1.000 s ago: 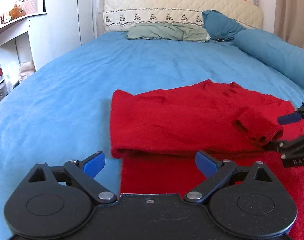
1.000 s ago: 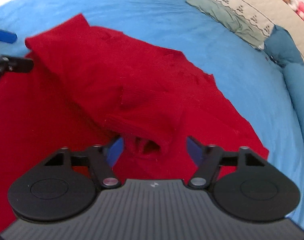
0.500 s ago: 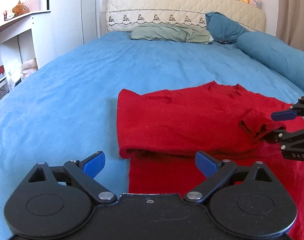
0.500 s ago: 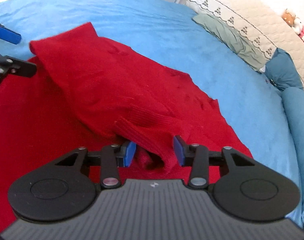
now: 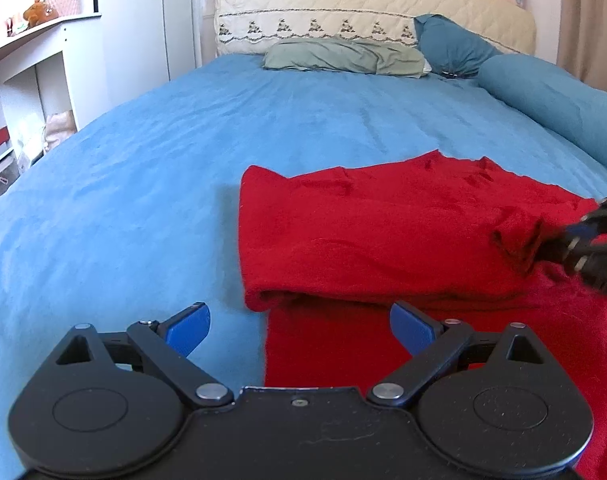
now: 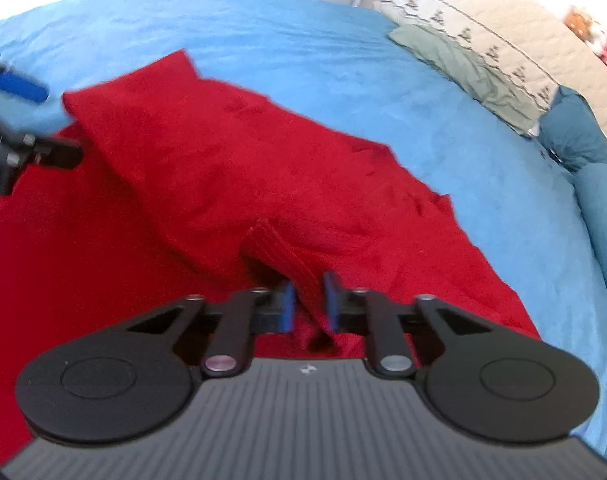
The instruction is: Fold small clothes
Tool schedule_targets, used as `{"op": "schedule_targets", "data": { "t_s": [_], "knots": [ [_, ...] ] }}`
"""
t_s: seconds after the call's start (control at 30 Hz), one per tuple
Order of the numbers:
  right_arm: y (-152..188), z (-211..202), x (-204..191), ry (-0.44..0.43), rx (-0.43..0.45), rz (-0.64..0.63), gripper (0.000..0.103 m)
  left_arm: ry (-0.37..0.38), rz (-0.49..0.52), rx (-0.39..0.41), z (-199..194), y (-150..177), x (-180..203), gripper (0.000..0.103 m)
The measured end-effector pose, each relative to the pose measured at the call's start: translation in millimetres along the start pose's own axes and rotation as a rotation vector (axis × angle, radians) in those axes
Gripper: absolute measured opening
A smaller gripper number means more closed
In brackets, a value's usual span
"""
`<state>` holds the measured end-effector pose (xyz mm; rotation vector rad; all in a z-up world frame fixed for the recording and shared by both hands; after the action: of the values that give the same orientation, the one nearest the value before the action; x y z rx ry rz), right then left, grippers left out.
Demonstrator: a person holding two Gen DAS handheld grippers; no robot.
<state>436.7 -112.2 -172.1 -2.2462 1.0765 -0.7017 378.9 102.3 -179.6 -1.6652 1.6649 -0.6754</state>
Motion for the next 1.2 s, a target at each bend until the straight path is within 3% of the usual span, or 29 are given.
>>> {"op": "schedule_targets", "data": {
  "t_s": [0.13,0.27,0.37,0.47,0.7,0.87,0.97,1.03,1.13,1.2],
  "knots": [
    [-6.0,-27.1,49.7,0.066,0.081,0.182,0.021,-0.003,-0.011,-0.010,7.6,-1.5,-1.9,0.097],
    [8.6,-55.0,113.0,0.127,0.155,0.412,0.021,-0.004,-0.012,-0.017,13.6,-2.0,-0.3,0.094],
    [34.6,-59.9,144.3,0.176,0.150,0.515,0.021,-0.008,-0.018,-0.033,19.1,-0.2,0.6,0.089],
    [65.0,-51.4,156.1,0.146,0.109,0.603,0.021,-0.019,-0.023,-0.036,23.2,0.7,0.2,0.089],
    [91.0,-47.5,149.6,0.111,0.139,0.662,0.021,-0.034,-0.054,-0.028,26.9,-7.3,-3.4,0.084],
    [84.9,-49.6,151.6,0.101,0.166,0.669,0.021,0.008,-0.020,-0.008,27.6,-19.6,8.3,0.078],
    [80.3,-51.9,148.2,0.090,0.179,0.651,0.021,-0.011,-0.001,-0.008,32.0,-21.9,14.5,0.072],
    [77.0,-55.2,146.3,0.080,0.189,0.649,0.021,-0.068,-0.048,-0.022,38.3,-21.8,5.7,0.064],
    [76.2,-61.7,144.2,0.059,0.214,0.667,0.024,-0.049,-0.184,-0.047,42.6,-16.2,-18.7,0.065],
    [78.6,-62.2,141.7,0.051,0.208,0.669,0.025,-0.069,-0.184,-0.032,38.4,-12.2,-21.5,0.065]
  ]
}}
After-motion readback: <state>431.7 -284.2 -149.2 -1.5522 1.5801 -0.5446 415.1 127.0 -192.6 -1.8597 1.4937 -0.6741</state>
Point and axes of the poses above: each gripper's, at about its wrist camera, not at the fingertips, and z roughly the way its jaws point, x to its right, y to its underside, the point moved 2 cm from there along z, roughly the way its jaws point, and after that the axes turned 9 degrees about -y, right-handed, at the moved point
